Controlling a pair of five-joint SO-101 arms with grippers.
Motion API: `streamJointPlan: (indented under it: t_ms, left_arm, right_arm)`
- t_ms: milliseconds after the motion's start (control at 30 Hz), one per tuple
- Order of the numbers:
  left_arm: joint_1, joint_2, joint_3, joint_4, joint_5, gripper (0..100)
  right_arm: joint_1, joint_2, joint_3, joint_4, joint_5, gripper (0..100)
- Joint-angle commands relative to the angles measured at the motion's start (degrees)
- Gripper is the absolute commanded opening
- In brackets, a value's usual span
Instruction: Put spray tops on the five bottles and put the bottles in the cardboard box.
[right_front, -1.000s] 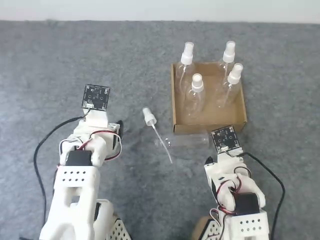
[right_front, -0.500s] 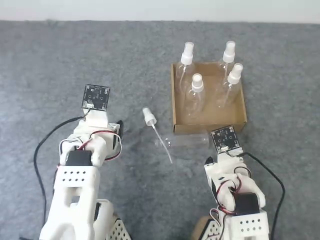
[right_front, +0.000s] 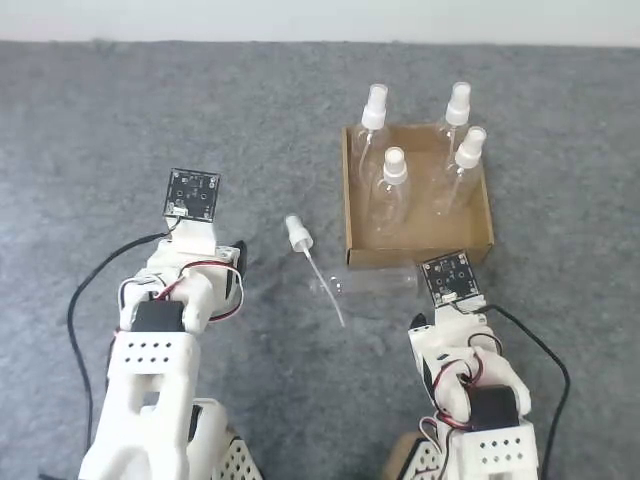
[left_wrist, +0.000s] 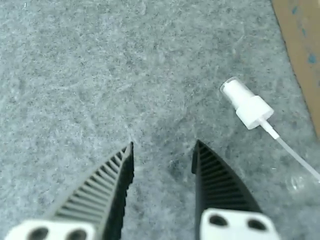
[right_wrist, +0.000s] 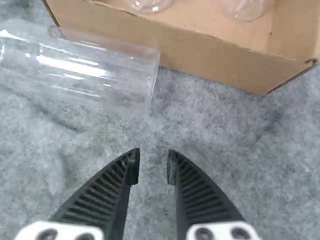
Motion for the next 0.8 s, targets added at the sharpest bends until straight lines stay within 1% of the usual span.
streamJointPlan:
  t_ms: [0,533,767]
  left_arm:
    - [0.18,-0.09,-0.22,-1.58,-0.18,17]
    - [-0.09,-0.09,-0.22,-1.58,-0.18,17]
    - [-0.09,-0.09,1.01,-4.31,-0.26,17]
  right_arm:
    - [-0.22,-1.01,1.32,0.22,0.79,5.2]
    - [-0.22,-1.01,1.32,0.22,0.79,5.2]
    - [-0.4,-1.01,1.32,1.1,0.53,5.2]
